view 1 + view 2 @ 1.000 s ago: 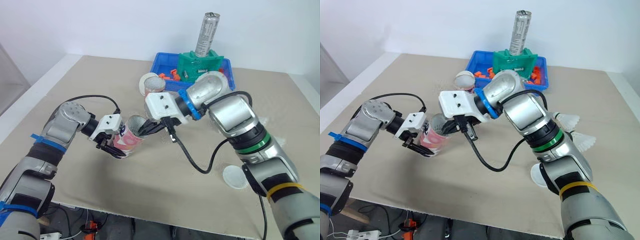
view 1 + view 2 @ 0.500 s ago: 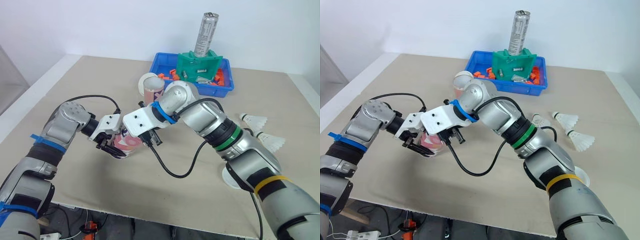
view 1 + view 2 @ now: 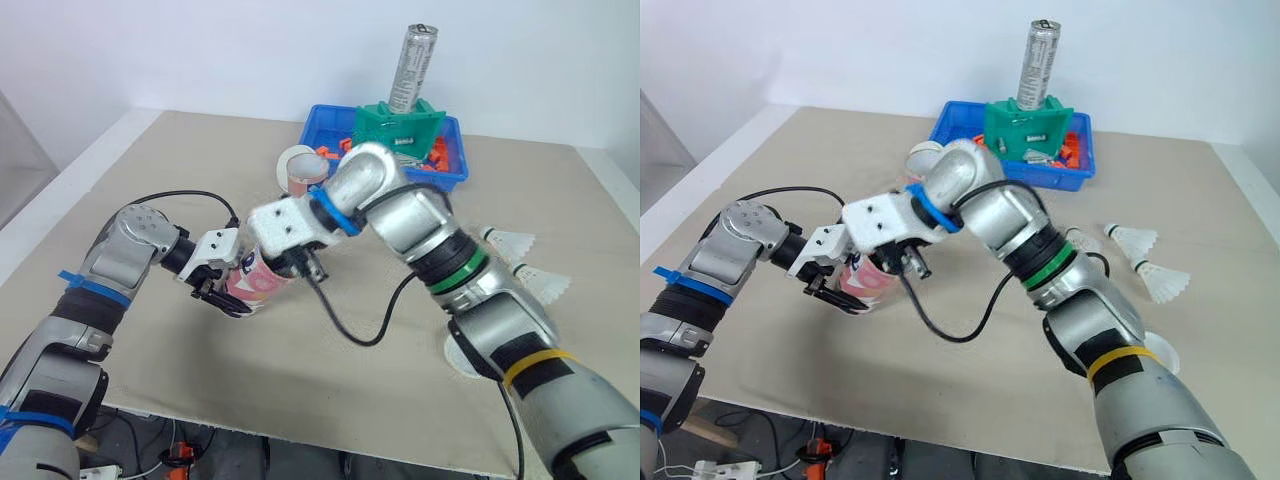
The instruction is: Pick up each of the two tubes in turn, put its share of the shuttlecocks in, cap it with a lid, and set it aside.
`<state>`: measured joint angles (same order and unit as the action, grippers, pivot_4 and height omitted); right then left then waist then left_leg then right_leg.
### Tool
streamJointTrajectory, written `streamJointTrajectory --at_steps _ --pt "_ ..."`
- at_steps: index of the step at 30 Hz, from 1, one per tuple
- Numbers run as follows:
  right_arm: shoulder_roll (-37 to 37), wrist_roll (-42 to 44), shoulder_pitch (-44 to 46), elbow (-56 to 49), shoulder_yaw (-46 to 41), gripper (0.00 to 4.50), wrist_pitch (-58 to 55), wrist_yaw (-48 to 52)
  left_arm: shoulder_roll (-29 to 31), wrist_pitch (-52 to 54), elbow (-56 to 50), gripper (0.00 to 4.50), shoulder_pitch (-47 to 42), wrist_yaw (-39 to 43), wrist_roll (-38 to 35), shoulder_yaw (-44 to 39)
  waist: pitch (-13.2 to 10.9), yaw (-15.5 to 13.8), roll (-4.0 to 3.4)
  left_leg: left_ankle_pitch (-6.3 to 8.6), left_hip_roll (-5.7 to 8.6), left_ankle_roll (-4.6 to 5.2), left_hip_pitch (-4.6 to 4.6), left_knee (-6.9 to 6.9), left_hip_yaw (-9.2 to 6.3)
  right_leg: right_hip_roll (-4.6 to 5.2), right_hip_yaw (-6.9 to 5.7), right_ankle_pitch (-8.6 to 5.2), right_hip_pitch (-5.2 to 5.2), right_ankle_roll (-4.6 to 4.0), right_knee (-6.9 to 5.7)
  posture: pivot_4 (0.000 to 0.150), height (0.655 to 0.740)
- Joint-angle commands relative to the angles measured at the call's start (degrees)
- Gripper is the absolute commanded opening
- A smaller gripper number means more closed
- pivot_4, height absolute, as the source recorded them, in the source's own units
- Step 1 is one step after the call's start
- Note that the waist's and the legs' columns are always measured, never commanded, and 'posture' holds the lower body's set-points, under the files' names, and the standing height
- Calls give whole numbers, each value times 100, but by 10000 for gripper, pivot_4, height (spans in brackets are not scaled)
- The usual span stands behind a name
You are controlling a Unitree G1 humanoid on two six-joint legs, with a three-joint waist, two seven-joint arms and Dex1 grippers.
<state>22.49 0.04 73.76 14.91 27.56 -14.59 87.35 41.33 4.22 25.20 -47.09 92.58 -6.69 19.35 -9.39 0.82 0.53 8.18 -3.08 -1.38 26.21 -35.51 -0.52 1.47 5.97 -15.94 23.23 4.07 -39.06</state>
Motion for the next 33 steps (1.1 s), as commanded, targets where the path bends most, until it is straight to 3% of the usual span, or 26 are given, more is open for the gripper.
streamJointTrajectory --at_steps 1,7,12,15,21,33 --pt "388 475 227 -245 -615 859 -202 299 -144 2 -15 29025 66 -8 52 183 0 0 0 0 0 0 0 0 0 0 0 0 0 0 0 1500 7400" --pt "1295 684 -166 -674 -956 859 -233 365 -295 -101 35 29025 -3 -8 -74 -45 0 -14 0 0 4 0 0 2 0 3 1 -3 1 -4 3 1500 7400" --pt "2283 741 -1340 -1456 -1266 859 -218 265 -819 161 -230 29025 -204 -249 -771 -694 -25 -26 35 -1 7 -2 26 -7 6 7 6 -2 19 -1 8 1500 7400" --pt "2903 722 -1948 -1769 -1360 9807 -334 325 -1013 335 -461 29025 -184 -372 -1068 -916 -59 35 47 -2 6 -5 43 -3 -1 4 3 15 28 12 7 1500 7400" --pt "3912 689 -2733 -1732 -1682 37883 -323 278 -1457 346 -784 29025 164 -607 -1228 -892 -68 106 30 6 3 5 37 22 -6 -6 -1 -5 34 -4 0 1500 7400" --pt "5137 690 -4276 -1645 -2043 37883 129 346 -2789 -382 -392 29025 760 -1631 -844 -616 -70 112 32 3 9 -3 23 -3 -1 0 8 6 9 33 7 1500 7400"
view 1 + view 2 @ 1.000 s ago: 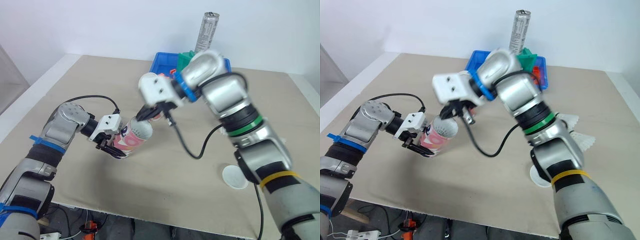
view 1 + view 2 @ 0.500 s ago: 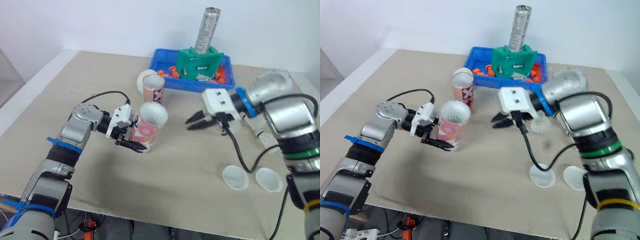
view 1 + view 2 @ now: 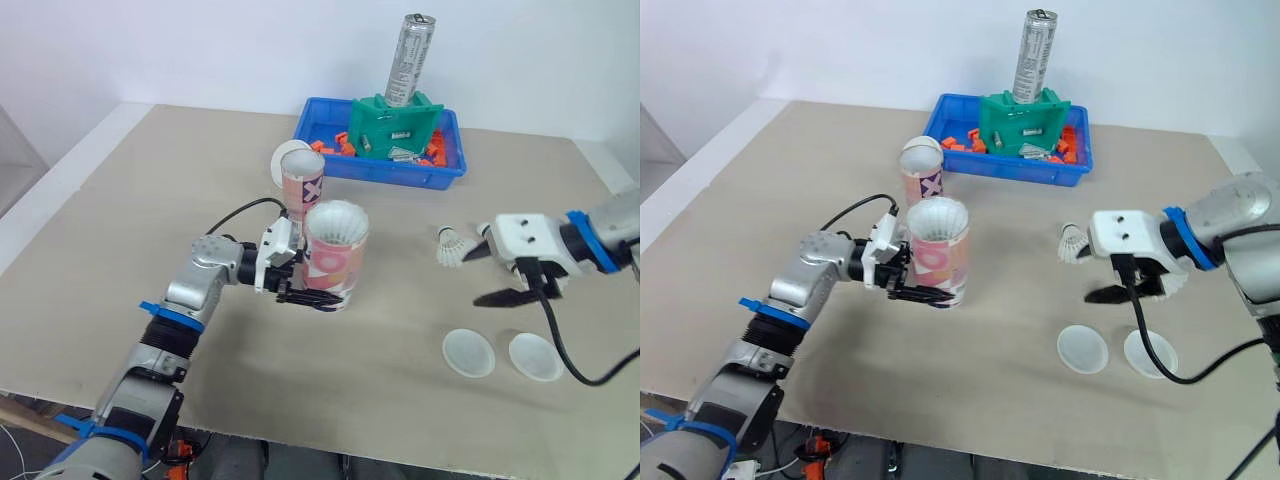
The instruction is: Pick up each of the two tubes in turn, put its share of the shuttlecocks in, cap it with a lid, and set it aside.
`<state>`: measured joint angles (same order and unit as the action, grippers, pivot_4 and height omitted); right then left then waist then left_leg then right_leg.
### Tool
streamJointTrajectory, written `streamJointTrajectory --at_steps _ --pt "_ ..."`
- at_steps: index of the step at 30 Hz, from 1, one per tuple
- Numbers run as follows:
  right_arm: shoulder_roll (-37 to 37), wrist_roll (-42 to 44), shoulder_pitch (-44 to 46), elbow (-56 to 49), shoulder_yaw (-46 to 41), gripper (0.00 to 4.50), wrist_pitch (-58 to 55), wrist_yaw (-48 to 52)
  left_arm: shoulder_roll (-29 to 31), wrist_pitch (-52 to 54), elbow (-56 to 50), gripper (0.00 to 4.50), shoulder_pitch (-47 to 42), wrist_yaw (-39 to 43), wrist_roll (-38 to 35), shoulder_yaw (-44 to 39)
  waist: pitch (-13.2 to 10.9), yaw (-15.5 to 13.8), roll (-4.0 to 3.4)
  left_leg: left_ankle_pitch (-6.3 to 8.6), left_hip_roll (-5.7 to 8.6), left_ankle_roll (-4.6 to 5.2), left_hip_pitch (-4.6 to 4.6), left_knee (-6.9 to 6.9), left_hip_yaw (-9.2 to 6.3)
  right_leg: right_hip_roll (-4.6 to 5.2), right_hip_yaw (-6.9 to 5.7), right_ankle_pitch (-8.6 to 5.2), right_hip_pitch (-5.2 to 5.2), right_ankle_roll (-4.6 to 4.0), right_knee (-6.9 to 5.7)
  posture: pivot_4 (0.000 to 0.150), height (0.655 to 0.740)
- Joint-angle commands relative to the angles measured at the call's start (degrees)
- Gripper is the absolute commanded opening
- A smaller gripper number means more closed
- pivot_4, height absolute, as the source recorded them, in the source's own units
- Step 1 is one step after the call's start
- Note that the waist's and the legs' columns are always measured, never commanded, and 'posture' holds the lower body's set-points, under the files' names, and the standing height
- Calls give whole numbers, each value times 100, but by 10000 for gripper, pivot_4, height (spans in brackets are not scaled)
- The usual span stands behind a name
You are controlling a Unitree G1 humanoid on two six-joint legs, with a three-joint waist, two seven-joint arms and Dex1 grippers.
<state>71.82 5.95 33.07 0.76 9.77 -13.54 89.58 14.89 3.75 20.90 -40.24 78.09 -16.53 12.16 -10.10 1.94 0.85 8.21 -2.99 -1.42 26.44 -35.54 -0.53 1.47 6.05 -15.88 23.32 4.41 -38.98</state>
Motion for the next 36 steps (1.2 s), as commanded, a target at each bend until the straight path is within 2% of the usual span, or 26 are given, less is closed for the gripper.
streamJointTrajectory --at_steps 1,8,15,28,31,36 --pt "232 140 -347 -328 -288 37883 -3 112 -188 -465 97 29025 109 -215 220 151 0 0 0 -1 0 -1 0 0 1 0 2 2 0 1 0 1500 7400" --pt "56 120 -730 -682 -209 37883 -326 -162 -199 -1425 760 29025 238 -265 817 512 2 58 -4 -3 -1 -3 -9 2 0 -6 10 9 2 2 -2 1500 7400" --pt "-241 -258 -614 -475 59 37883 -228 -401 -245 -1762 1160 29025 390 -342 838 512 4 58 -5 -17 0 -20 -17 -2 0 -4 10 12 -10 12 0 1500 7400" --pt "-666 -649 -364 -368 521 37883 -218 -388 -85 -1048 1070 29025 533 -40 665 534 11 82 -10 -19 -3 -22 -49 11 -1 -10 13 14 -26 9 -1 1500 7400" --pt "-796 -919 -253 -201 721 30884 -106 -462 -43 -984 1092 29025 466 -31 664 492 12 83 -9 -19 -3 -22 -50 15 -2 -12 12 11 -26 7 -1 1500 7400" --pt "-882 -1085 -202 -109 840 6246 24 -424 70 -862 1080 29025 433 29 642 428 19 87 0 -18 -10 -22 -60 21 -3 -21 12 8 -31 2 -2 1500 7400"
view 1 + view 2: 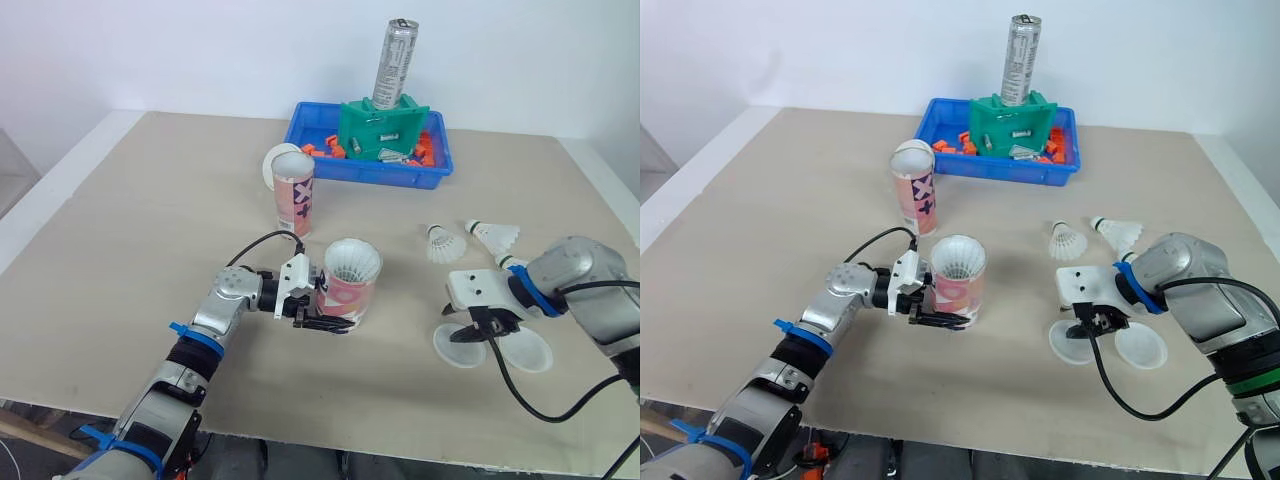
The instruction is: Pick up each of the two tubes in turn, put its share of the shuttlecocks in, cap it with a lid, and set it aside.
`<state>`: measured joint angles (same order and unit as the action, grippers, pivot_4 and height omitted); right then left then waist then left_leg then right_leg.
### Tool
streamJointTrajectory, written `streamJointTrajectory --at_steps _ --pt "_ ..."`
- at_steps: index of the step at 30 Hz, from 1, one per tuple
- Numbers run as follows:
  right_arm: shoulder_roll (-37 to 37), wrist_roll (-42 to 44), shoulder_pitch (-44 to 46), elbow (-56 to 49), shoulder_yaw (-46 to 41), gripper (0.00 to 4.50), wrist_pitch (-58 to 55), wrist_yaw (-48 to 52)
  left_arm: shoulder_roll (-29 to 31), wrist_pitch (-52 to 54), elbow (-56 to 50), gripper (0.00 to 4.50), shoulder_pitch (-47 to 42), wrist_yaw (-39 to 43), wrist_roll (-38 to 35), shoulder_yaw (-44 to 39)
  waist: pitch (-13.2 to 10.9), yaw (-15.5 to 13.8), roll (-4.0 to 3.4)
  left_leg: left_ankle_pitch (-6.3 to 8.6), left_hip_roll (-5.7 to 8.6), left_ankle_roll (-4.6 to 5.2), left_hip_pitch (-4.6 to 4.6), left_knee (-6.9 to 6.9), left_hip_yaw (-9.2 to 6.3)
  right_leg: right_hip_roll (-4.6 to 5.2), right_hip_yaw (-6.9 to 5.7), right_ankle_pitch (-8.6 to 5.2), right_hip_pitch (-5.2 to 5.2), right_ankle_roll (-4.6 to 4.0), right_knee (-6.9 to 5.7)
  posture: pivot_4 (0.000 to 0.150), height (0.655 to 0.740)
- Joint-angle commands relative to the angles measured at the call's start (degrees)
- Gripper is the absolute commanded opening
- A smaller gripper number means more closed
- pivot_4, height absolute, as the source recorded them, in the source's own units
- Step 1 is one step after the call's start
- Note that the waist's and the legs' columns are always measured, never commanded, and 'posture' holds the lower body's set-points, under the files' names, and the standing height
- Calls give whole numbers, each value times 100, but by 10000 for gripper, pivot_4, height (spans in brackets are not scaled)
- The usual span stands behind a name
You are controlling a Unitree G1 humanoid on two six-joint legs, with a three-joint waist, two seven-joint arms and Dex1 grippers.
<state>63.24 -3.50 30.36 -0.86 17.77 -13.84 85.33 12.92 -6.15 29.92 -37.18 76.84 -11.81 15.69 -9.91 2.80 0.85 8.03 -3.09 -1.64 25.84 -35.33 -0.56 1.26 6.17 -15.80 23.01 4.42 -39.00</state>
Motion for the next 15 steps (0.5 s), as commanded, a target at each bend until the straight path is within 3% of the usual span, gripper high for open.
streamJointTrajectory --at_steps 1,7,15 --pt "-36 -138 78 63 36 1348 60 15 282 126 189 29025 122 160 176 72 0 4 1 0 0 0 -5 0 1 0 0 1 -4 -1 0 1500 7400" --pt "-184 -73 222 50 -60 568 -129 55 405 37 362 29025 57 234 337 175 1 24 2 0 -1 -1 -39 0 1 0 1 -3 -23 -33 -1 1500 7400" --pt "-417 1044 1082 -618 -703 568 -1151 267 361 -36 656 29025 -131 292 363 200 0 51 0 0 0 -1 -45 0 0 -2 8 5 -22 -33 -5 1500 7400"
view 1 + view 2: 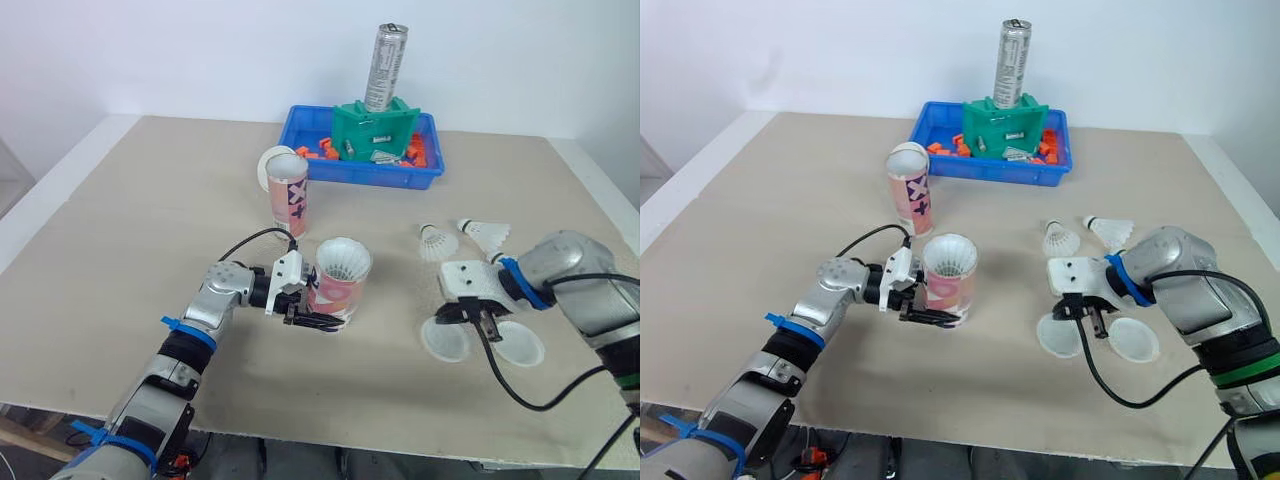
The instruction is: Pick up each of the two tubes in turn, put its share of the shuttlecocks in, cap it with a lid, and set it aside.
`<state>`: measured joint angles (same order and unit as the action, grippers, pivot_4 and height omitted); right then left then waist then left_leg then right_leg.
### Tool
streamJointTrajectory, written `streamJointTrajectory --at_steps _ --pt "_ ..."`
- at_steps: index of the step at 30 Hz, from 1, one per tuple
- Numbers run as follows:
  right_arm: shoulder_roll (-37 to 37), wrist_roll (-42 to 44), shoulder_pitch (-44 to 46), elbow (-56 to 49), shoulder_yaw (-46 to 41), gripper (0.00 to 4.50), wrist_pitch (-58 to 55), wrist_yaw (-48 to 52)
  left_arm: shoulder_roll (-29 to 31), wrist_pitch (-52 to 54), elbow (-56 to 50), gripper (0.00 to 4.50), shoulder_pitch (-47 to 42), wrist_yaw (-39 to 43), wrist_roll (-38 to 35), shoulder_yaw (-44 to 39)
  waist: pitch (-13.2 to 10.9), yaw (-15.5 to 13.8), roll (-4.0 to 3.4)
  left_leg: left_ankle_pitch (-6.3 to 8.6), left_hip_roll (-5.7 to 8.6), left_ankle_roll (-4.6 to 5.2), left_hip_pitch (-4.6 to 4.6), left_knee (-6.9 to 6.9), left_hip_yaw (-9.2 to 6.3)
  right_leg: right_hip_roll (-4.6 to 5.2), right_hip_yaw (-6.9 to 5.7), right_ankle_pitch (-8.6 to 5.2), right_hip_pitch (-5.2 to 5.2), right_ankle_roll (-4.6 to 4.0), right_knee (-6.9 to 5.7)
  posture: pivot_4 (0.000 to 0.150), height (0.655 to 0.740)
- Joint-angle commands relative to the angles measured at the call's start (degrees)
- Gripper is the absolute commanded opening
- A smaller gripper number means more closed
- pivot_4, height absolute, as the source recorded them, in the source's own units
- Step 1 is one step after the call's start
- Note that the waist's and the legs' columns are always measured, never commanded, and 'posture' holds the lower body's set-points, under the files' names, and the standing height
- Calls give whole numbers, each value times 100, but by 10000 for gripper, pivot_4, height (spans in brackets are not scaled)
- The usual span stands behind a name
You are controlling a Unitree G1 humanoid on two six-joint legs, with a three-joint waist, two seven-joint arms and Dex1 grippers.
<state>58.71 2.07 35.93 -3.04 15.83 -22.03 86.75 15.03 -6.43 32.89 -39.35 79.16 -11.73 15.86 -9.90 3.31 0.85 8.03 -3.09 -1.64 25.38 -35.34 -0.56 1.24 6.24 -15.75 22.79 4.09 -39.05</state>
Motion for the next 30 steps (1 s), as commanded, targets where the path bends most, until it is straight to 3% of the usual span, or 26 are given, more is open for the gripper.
streamJointTrajectory --at_steps 1,8,14,22,30 --pt "10 652 760 -473 -587 568 -447 149 140 -24 397 29025 69 65 356 181 0 -1 1 0 0 0 0 0 1 0 1 0 0 0 0 1500 7400" --pt "-309 1204 2111 -570 -574 568 -735 223 140 89 542 29025 45 286 371 286 1 3 3 0 -1 -1 -1 1 -1 0 0 -2 1 -6 1 1500 7400" --pt "-1267 1129 3253 -498 35 568 -626 142 232 201 545 29025 -4 516 495 436 6 49 -3 1 -8 -2 0 10 1 -8 2 0 10 -4 -2 1500 7400" --pt "-1825 604 3679 87 696 568 157 246 366 -29 586 29025 -30 526 698 573 10 48 3 7 -15 -9 1 33 -2 -18 2 -12 13 2 -2 1500 7400" --pt "-1909 224 3829 649 870 568 819 383 405 -97 528 29025 50 491 690 618 11 49 2 6 -34 -9 -3 40 -11 -42 1 -12 13 -8 -3 1500 7400"
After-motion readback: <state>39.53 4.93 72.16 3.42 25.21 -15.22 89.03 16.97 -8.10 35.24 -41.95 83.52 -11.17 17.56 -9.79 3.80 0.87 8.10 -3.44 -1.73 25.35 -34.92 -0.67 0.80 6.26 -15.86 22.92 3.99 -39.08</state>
